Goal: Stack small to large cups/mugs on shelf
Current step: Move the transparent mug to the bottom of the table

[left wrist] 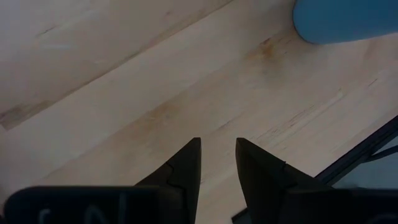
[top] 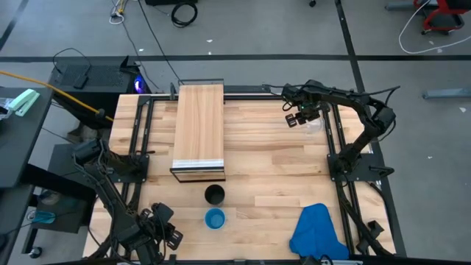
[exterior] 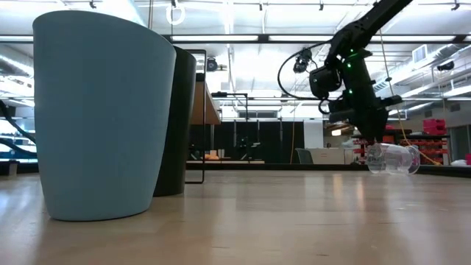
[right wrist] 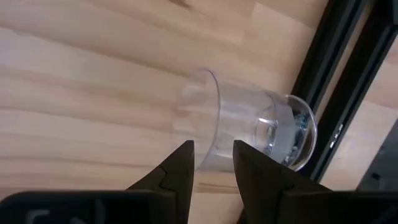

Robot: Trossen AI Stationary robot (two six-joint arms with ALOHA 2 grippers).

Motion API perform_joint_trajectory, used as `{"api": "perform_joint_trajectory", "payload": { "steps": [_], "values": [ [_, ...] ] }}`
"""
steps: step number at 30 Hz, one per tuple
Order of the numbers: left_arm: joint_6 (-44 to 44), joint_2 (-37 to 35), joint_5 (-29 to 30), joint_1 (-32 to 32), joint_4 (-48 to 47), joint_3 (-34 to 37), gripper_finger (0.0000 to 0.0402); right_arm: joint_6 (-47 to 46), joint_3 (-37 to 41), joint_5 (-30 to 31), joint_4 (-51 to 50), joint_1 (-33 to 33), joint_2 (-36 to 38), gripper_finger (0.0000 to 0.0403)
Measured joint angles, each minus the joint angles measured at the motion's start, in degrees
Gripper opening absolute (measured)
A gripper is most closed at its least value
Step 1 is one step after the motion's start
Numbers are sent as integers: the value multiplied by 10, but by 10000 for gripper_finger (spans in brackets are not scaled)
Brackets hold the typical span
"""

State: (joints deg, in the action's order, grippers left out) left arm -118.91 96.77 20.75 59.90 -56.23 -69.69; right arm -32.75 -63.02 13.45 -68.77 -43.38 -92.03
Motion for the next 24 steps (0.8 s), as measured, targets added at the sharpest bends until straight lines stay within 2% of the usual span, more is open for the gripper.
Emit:
{"api": "perform_joint_trajectory", "payload": {
  "steps": [14, 24],
  "values": [
    [2, 0, 0, 0, -1, 0, 107, -4, 11, 35, 0, 0, 0, 117],
    [2, 0, 0, 0, -1, 0, 107, -7, 11, 67, -40, 0, 0, 116]
  ]
}}
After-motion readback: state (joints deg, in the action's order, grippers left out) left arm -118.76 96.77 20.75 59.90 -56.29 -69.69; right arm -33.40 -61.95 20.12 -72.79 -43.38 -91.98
